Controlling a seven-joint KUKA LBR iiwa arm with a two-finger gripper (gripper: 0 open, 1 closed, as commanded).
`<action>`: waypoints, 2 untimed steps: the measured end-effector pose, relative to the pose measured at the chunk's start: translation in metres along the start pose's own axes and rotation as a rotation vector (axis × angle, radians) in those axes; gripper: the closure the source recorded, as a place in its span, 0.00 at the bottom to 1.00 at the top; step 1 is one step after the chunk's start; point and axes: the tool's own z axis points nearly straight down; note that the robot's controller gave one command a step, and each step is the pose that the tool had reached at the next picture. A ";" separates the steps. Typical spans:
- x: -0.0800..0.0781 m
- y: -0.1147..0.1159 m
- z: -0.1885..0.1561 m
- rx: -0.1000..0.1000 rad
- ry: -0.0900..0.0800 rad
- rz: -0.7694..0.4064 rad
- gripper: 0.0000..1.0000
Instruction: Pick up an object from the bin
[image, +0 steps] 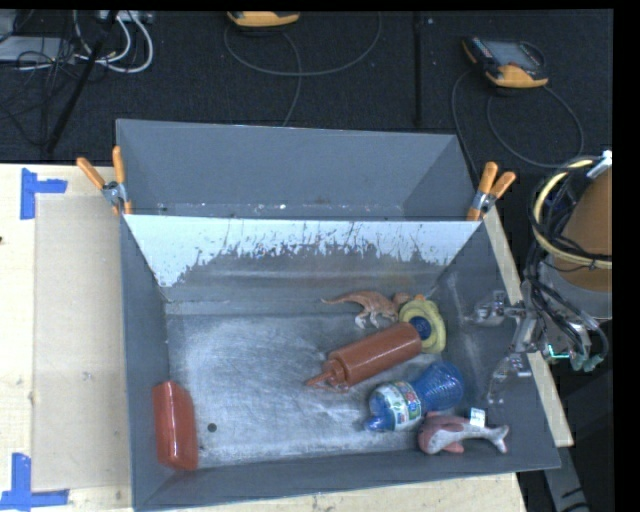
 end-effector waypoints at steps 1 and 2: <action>-0.002 0.001 -0.004 0.002 -0.008 -0.004 0.00; 0.005 0.019 0.055 0.003 -0.012 -0.080 0.00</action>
Offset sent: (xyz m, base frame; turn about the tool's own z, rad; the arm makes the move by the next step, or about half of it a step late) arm -0.0203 0.0512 -0.1580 -0.2193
